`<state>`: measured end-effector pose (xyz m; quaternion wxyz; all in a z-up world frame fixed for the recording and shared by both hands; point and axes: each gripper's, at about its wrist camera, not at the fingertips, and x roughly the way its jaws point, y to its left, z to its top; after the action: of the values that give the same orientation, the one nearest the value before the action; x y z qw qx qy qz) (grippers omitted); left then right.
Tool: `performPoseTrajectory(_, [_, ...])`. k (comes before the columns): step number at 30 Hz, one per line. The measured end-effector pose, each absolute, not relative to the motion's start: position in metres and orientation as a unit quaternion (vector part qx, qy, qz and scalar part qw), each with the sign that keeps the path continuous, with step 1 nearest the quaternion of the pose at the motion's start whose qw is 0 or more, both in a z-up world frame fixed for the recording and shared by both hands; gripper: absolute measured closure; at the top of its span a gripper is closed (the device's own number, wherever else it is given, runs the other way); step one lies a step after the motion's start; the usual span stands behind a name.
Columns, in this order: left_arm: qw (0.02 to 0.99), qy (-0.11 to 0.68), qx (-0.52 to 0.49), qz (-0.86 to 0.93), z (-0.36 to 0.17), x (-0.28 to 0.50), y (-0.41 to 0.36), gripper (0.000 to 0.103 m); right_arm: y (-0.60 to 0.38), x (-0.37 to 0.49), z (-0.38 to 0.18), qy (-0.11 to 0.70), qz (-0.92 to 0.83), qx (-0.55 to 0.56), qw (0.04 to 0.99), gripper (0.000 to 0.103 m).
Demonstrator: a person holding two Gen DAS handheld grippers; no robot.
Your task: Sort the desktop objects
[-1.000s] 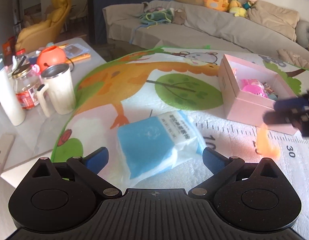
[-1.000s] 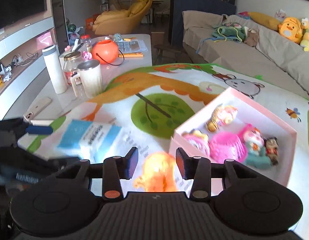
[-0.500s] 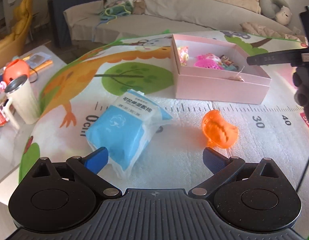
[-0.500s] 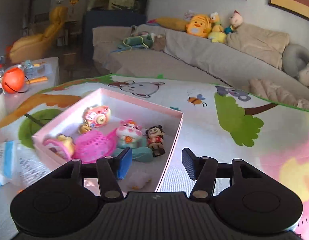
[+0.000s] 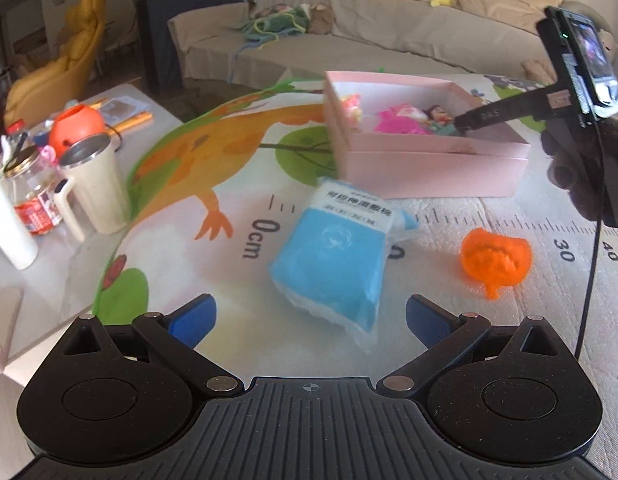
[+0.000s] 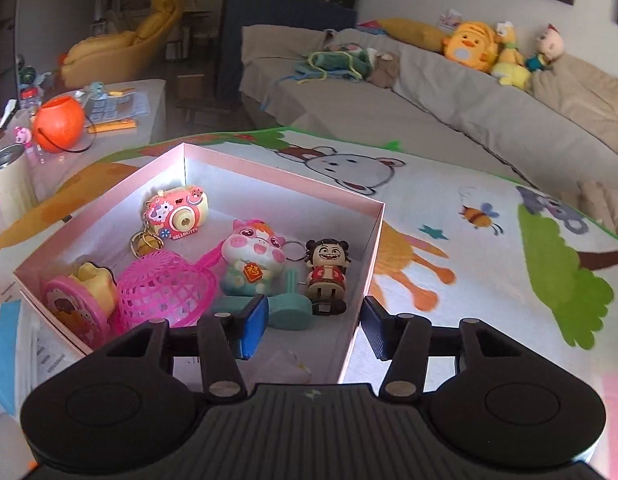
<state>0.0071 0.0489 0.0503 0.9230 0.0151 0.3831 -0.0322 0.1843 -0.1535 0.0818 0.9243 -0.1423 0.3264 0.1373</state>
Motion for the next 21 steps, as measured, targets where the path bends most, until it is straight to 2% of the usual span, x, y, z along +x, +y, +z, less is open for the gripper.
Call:
performPoseTrajectory(4, [0.929, 0.366, 0.055, -0.033, 0.049, 0.023, 0.039, 0.0, -0.127, 0.186, 0.09, 0.322, 0.188, -0.131, 0.919, 0.047])
performPoseTrajectory(6, [0.93, 0.361, 0.065, -0.036, 0.048, 0.031, 0.036, 0.0, -0.13, 0.172, 0.104, 0.305, 0.205, -0.113, 0.923, 0.029])
performPoseTrajectory(8, [0.927, 0.367, 0.065, -0.038, 0.043, 0.042, 0.033, 0.0, -0.137, 0.152, 0.116, 0.287, 0.217, -0.107, 0.927, 0.02])
performPoseTrajectory(12, [0.925, 0.377, 0.04, -0.014, 0.033, 0.057, 0.029, 0.0, -0.154, 0.108, 0.124, 0.296, 0.251, -0.106, 0.915, 0.015])
performPoseTrajectory(14, [0.925, 0.379, 0.024, -0.011, 0.032, 0.056, 0.029, 0.012, -0.16, 0.088, 0.122, 0.305, 0.262, -0.111, 0.909, 0.015])
performPoseTrajectory(15, [0.923, 0.384, 0.02, -0.014, 0.031, 0.054, 0.029, 0.03, -0.162, 0.079, 0.121, 0.311, 0.268, -0.113, 0.905, 0.015])
performPoseTrajectory(16, [0.92, 0.391, 0.013, -0.019, 0.031, 0.051, 0.03, 0.039, -0.164, 0.069, 0.118, 0.317, 0.279, -0.116, 0.899, 0.015])
performPoseTrajectory(21, [0.915, 0.402, -0.001, -0.013, 0.031, 0.02, 0.038, 0.04, -0.147, 0.028, 0.096, 0.317, 0.317, -0.17, 0.878, 0.011])
